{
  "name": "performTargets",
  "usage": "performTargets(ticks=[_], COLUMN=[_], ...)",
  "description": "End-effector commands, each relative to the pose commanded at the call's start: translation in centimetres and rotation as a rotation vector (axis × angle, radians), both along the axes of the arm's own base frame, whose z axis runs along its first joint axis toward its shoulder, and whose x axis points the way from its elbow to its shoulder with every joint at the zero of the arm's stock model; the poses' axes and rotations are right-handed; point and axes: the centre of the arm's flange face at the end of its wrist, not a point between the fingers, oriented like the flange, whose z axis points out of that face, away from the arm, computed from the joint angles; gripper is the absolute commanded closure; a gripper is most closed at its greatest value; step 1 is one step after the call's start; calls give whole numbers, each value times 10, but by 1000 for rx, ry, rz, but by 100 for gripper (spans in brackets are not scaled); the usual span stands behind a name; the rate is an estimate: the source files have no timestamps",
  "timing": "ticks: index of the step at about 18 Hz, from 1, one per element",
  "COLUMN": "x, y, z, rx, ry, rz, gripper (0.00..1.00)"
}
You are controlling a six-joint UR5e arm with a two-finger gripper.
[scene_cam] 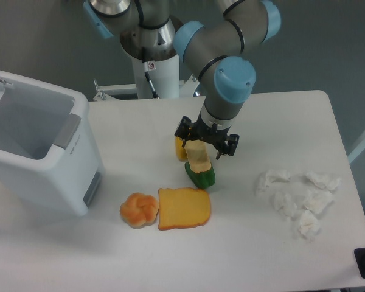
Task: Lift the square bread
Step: 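Lower the gripper onto the small square bread and close on it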
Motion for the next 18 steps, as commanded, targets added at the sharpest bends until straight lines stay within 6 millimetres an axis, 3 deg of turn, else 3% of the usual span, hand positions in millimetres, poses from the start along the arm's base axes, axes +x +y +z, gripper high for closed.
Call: performTargets(ticks=[5, 10, 13, 16, 18], x=[2, 6, 7, 6, 6], y=[-1, 16, 16, 14, 15], z=[-6, -20, -23, -22, -22], rx=[-7, -43, -58, -64, -63], ry=[3, 43, 46, 51, 52], rz=[16, 46, 45, 42, 42], gripper=[0, 0, 0, 17, 38])
